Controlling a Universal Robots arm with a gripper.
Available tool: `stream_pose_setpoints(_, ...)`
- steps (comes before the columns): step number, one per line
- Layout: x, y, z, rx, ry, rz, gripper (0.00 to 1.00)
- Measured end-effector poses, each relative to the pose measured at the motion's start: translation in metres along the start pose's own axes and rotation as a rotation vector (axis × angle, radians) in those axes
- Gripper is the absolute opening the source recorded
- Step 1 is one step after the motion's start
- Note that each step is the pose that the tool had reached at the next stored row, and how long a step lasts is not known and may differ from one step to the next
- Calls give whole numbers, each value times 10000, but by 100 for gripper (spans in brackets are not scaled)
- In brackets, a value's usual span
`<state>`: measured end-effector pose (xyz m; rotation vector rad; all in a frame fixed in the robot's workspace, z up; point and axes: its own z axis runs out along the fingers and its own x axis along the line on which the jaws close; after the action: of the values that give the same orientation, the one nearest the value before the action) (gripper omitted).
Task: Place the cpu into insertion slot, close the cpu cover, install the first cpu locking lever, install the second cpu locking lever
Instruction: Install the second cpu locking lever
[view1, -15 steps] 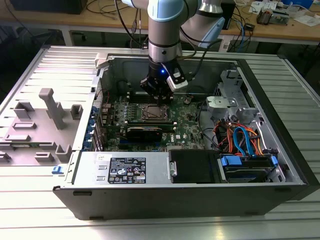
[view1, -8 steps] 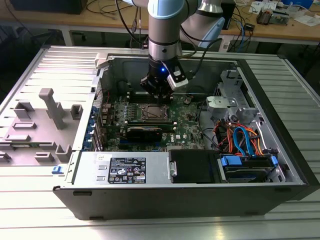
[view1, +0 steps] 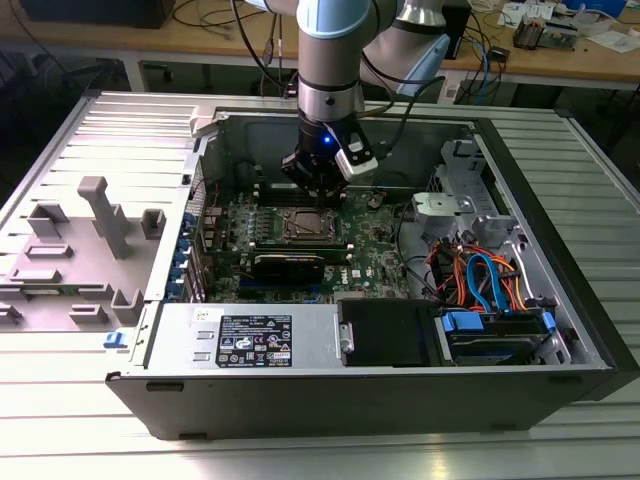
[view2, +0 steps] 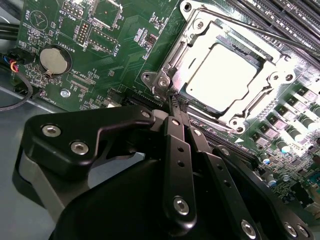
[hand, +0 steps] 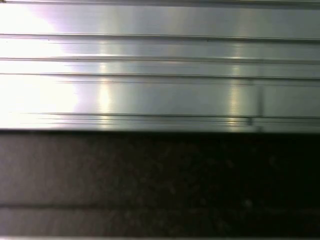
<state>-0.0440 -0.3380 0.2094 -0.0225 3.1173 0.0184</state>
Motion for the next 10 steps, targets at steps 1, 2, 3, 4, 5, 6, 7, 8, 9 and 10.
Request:
stream_pose_setpoints(1,0,0,0,1,0,0,11)
stream_pose_setpoints(2,0,0,0,1,0,0,11)
stream_pose_setpoints(3,-1,0,0,0,0,0,11)
stream_pose_setpoints(4,-1,0,0,0,0,0,11)
stream_pose_setpoints(5,-1,0,0,0,0,0,11)
stream_pose_setpoints(6,-1,0,0,0,0,0,11)
stream_pose_setpoints(7,-2,0,-1,0,0,0,11)
stream_pose_setpoints(8,-2,1,-14,1,0,0,11)
stream_pose_setpoints(9,-2,0,-32,2,1,0,11)
stream_pose_setpoints(10,-3,0,-51,1,0,0,11)
